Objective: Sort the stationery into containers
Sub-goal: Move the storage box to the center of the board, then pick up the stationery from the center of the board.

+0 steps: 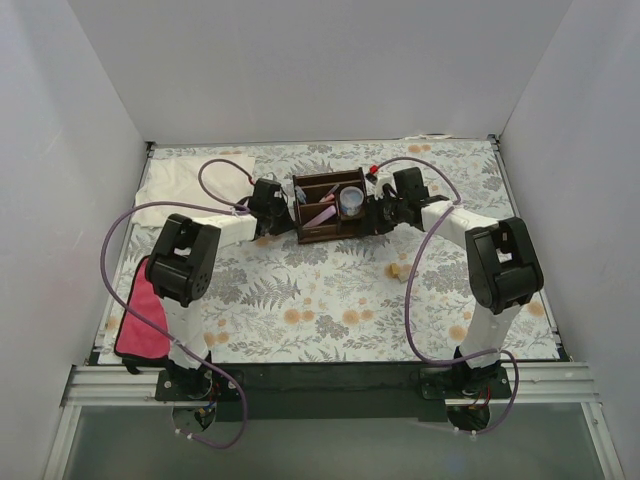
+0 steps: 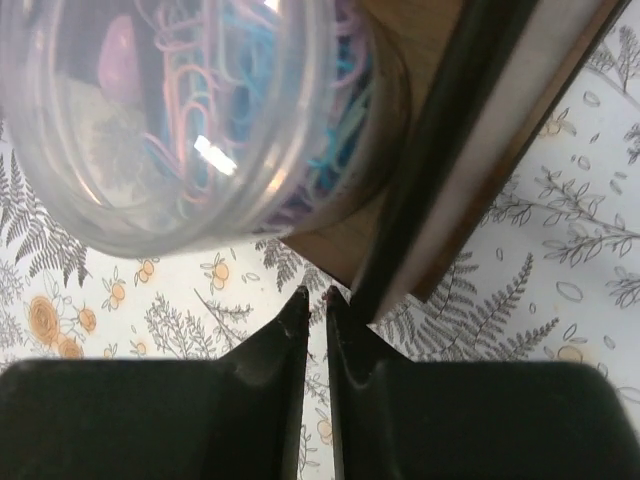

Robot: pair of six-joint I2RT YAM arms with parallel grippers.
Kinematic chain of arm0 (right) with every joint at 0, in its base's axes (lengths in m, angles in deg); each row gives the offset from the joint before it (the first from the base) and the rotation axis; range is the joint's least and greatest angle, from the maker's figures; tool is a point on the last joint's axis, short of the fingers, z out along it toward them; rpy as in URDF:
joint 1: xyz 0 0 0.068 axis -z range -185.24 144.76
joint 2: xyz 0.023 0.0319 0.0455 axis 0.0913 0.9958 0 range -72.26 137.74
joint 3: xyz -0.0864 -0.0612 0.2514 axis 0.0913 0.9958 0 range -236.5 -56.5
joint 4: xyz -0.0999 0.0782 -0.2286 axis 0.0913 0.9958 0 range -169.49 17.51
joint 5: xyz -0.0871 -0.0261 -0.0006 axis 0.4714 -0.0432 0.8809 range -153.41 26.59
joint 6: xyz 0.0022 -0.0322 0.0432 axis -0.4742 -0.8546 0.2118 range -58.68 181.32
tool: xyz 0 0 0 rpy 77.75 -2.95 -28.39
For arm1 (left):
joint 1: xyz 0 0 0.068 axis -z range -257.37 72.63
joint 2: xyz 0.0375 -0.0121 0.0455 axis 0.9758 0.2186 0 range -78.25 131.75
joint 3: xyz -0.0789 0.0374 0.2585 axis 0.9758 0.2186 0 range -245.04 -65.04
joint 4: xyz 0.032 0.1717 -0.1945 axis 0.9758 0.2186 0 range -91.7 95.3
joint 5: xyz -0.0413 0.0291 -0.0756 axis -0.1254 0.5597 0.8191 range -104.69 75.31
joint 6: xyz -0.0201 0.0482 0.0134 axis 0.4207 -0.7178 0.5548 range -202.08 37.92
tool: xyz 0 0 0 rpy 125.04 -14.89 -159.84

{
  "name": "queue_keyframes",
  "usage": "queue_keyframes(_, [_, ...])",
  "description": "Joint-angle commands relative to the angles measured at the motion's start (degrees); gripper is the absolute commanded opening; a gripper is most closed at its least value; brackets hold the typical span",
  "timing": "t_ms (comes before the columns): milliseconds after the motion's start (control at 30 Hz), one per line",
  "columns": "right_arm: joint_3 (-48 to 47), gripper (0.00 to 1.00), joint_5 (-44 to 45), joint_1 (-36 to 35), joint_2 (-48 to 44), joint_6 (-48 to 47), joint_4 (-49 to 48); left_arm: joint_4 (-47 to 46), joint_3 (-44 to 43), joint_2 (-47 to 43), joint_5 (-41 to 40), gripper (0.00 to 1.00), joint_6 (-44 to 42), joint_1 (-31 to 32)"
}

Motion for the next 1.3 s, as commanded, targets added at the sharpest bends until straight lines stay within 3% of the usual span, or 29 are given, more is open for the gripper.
queue_keyframes(0, [-4.68,0.17,0.04,-0.51,1.5,-0.08,-2.79,1.4,-3.9,2.72,0.62,0.0,1.64,0.92])
queue_keyframes(300, [-9.08,0.18,-0.05,-0.6,5.11,-0.87,-2.35,2.45,-14.46,10.73,-1.76,0.0,0.76,1.1])
queue_keyframes(533, [-1.36,0.18,1.17,-0.25,-1.99,-1.22,0.53,6.4,-13.15,7.31,-8.42,0.0,1.37,0.75])
queue_keyframes(567, [0.31,0.2,1.53,0.1,-6.27,-1.31,1.33,9.02,-11.92,6.17,-8.78,0.0,1.55,0.57])
queue_keyframes(600, [2.41,0.35,2.4,0.54,-8.75,-1.23,2.56,10.7,-11.04,3.55,-9.48,0.0,2.16,0.05])
queue_keyframes(667, [8.48,0.55,5.65,1.06,-16.28,-0.79,6.95,14.91,-8.5,0.73,-10.8,0.16,2.17,-1.1])
queue_keyframes(733, [12.95,0.59,8.19,1.59,-20.62,-1.57,10.38,17.56,-7.09,-2.62,-12.82,0.38,1.46,-1.62])
queue_keyframes(867, [17.63,0.61,10.84,2.12,-28.18,-2.81,18.03,18.28,-2.17,-6.67,-12.65,0.51,0.32,-2.51])
queue_keyframes(1133, [25.36,0.6,19.88,2.56,-31.18,3.34,11.64,15.11,0.92,-9.4,-13.44,0.58,0.15,-2.59])
queue_keyframes(1267, [30.11,0.54,21.13,2.65,-32.68,4.84,8.03,14.5,0.83,-10.27,-14.06,0.58,-0.91,-2.59])
